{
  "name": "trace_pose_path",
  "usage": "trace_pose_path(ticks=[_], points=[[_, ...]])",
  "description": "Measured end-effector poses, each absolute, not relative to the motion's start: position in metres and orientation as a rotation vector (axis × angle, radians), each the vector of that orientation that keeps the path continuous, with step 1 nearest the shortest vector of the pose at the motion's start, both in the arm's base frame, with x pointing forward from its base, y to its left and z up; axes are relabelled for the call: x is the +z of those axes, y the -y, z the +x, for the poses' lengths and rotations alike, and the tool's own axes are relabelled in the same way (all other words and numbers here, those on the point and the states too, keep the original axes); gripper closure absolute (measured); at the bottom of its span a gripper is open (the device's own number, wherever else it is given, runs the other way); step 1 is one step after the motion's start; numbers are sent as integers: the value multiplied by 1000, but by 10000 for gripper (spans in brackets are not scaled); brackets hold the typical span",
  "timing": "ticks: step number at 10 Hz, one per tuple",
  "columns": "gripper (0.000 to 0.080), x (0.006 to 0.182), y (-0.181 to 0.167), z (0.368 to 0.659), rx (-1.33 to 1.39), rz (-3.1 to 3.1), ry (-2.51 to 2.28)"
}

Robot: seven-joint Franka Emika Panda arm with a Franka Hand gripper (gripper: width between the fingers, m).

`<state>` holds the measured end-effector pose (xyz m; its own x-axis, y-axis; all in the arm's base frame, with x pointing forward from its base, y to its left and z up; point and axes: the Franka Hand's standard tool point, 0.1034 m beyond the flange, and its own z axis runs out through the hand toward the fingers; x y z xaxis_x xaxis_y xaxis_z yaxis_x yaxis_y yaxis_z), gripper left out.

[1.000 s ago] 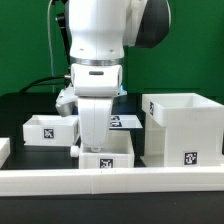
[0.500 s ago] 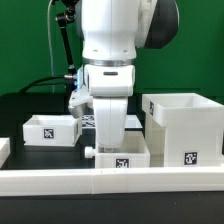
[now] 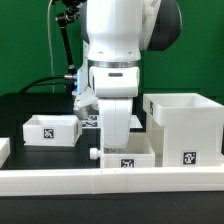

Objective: Assemble drawer

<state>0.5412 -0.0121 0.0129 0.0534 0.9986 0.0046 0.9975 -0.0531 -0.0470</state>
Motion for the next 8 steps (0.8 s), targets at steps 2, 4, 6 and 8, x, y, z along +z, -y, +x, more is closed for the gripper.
trace_pose_path(ticks=[2, 4, 6, 8], points=[[758, 13, 6, 541, 54, -2222, 2164], [758, 13, 1, 545, 7, -2235, 2198], [758, 12, 4, 543, 12, -2239, 2193], [758, 10, -1, 542, 15, -2244, 2185]])
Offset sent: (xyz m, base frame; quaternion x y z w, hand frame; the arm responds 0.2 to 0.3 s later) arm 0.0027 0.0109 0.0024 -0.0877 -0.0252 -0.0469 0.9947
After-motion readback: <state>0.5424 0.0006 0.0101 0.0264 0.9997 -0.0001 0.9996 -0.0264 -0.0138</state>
